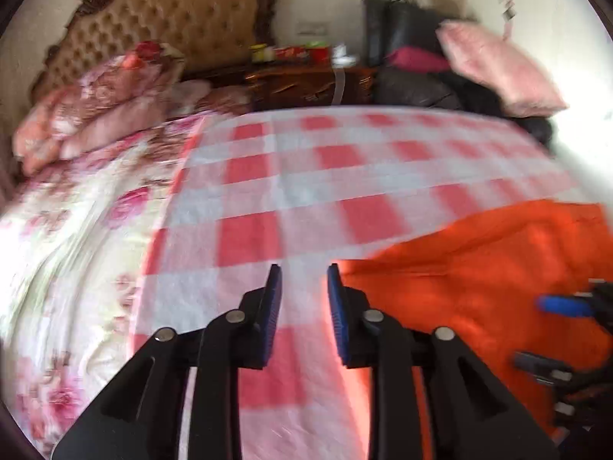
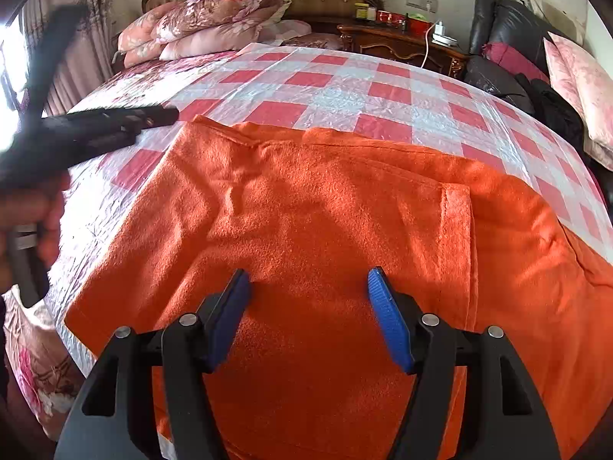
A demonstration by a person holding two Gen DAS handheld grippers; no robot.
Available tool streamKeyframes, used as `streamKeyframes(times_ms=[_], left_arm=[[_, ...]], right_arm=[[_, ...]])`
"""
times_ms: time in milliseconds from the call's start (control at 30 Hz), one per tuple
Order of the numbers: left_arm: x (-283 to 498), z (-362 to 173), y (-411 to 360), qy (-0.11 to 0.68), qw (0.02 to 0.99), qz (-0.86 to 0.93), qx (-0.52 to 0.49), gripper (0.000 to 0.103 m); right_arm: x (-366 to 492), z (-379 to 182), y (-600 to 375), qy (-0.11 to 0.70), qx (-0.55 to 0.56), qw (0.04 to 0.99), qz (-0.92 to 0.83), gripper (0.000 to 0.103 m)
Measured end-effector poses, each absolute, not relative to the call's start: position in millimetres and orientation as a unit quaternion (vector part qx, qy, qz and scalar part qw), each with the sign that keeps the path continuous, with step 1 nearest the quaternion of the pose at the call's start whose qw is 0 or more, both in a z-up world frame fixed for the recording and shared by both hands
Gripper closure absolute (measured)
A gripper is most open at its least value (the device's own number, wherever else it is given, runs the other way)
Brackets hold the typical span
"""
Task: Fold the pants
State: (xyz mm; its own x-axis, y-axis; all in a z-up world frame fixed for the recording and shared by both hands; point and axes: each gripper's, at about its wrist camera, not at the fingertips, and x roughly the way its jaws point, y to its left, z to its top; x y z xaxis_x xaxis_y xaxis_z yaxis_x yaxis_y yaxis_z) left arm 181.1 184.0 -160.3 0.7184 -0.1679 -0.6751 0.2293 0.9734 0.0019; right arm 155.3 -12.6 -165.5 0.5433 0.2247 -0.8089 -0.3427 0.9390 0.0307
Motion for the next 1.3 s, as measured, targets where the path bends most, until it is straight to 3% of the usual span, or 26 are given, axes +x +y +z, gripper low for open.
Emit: streamKeyframes(times_ms=[33,233,300,400,500,667,733,800,967,1133,1233,1300], left_arm=[[167.0,-155.9,177.3,0.355,0.926,-0.121,0.043,0.067],[94.5,-196.3,130.8,0.403,0.895,-0.156,0.110,0.053],[73.8,-197.4,143.9,0.382,0.912,-0.104,0.108,0.041],[52.2,-188.3,166.1,0.355,0.932,-0.032,0.071,0.042],[27.8,-177.4,159.8,0.333,0.940,-0.078,0.007,0.042],[19.1,-204.0,126.3,0.365,0.924,-0.089,0.071,0.042],[10.0,-203.2,129.6,0.362,0.926,-0.068,0.080,0.036],[7.5,-202.3,145.9,0.371,0.926,-0.058,0.040,0.036],[4.9,-200.7,204.9,0.383,0.902,-0.088,-0.181,0.038],[15.7,-199.7,203.1,0.394,0.890,-0.086,-0.210,0.047],[21.2,-200.0,199.7,0.411,0.882,-0.083,-0.215,0.058],[23.1,-200.9,201.2,0.419,0.871,-0.086,-0.240,0.059]], right_arm=[[155.2,-165.5,-12.9,0.450,-0.065,0.876,0.163,0.039],[151.9,-164.3,-17.9,0.449,-0.073,0.875,0.164,0.038],[149.4,-163.9,-27.7,0.451,-0.073,0.877,0.147,0.034],[138.7,-159.8,-52.3,0.450,-0.054,0.882,0.127,0.034],[114.8,-150.6,-58.3,0.430,-0.064,0.892,0.121,0.034],[90.6,-162.3,-50.4,0.445,-0.102,0.881,0.125,0.034],[88.2,-166.3,-62.4,0.454,-0.082,0.880,0.115,0.026],[87.6,-167.0,-71.3,0.462,-0.067,0.877,0.114,0.024],[82.7,-153.7,-75.6,0.448,-0.047,0.886,0.106,0.024],[87.0,-147.7,-63.0,0.438,-0.060,0.889,0.117,0.025],[95.4,-161.8,-64.8,0.467,-0.064,0.876,0.102,0.037],[95.4,-165.6,-72.6,0.470,-0.042,0.875,0.109,0.037]])
